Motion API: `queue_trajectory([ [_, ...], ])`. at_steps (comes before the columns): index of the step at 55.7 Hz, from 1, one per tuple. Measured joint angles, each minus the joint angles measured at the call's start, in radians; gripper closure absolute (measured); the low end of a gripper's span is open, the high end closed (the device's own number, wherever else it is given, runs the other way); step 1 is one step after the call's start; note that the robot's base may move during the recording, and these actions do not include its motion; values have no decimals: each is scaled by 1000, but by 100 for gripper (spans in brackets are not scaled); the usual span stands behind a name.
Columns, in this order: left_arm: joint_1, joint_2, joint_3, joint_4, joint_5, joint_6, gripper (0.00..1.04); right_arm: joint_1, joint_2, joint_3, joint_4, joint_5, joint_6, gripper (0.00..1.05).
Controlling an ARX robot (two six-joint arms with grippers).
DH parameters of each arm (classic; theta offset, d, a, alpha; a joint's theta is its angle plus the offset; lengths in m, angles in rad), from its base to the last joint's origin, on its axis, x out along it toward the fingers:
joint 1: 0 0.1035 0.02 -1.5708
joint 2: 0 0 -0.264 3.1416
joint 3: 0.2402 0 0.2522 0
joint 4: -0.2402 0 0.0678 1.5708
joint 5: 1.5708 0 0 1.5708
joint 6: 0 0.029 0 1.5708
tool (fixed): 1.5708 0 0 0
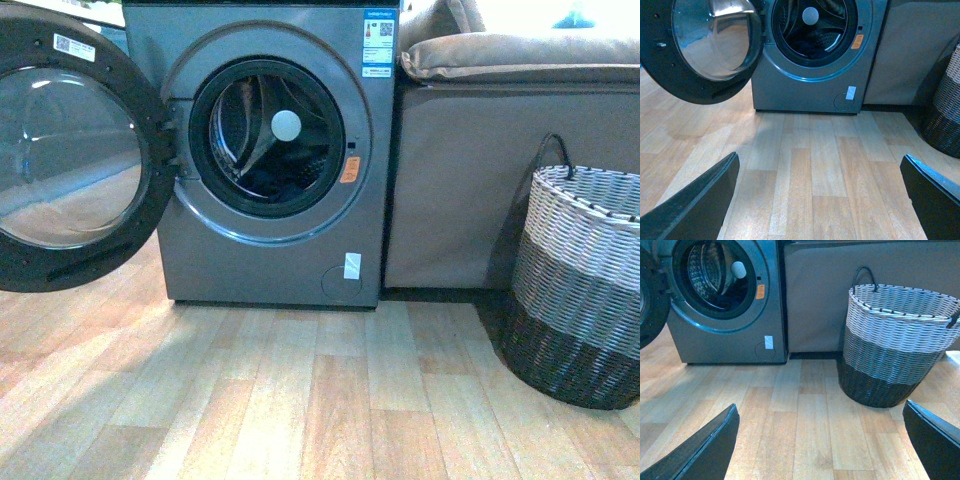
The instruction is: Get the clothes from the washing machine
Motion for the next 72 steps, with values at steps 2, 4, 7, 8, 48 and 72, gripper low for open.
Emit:
queue_trajectory([
  [2,0,0,0,0,0,0,7,0,0,0,0,0,0,7],
  [4,0,0,0,0,0,0,7,0,0,0,0,0,0,7],
  [7,0,0,0,0,0,0,7,0,0,0,0,0,0,7],
  [8,0,0,0,0,0,0,7,0,0,0,0,0,0,7],
  [48,0,0,0,0,2,0,7,0,0,0,0,2,0,7],
  [72,0,2,0,0,0,0,7,0,0,0,0,0,0,7],
])
